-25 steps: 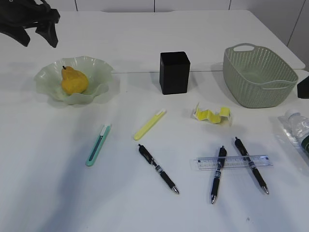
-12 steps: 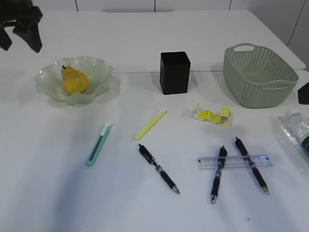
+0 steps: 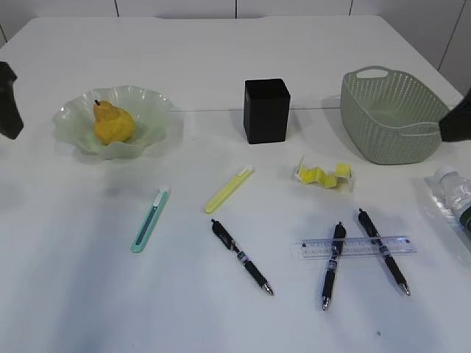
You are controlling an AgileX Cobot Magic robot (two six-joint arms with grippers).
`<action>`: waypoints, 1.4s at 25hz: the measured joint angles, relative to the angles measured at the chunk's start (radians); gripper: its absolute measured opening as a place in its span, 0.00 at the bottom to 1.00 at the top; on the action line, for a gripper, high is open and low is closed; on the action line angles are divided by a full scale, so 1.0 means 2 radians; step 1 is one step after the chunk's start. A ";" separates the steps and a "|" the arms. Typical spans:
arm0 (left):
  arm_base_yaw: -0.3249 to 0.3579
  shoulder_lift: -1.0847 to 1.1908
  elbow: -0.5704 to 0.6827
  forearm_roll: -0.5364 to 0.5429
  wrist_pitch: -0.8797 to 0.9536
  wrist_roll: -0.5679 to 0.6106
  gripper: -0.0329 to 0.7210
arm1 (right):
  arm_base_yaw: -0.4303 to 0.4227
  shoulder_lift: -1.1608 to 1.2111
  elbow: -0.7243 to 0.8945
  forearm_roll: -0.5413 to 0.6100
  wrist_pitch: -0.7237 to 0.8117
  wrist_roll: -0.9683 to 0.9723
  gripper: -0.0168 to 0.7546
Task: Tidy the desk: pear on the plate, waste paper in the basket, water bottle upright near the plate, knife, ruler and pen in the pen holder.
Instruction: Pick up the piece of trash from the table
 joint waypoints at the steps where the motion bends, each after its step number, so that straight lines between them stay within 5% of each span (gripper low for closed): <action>1: 0.000 -0.016 0.017 -0.001 -0.005 0.001 0.74 | 0.000 0.011 -0.017 0.000 0.007 -0.006 0.72; 17: 0.000 -0.141 0.116 -0.004 -0.006 0.003 0.74 | 0.020 0.293 -0.316 0.004 0.112 -0.157 0.72; 35: 0.000 -0.141 0.116 -0.011 -0.006 0.005 0.74 | 0.049 0.525 -0.472 -0.021 0.137 -0.220 0.72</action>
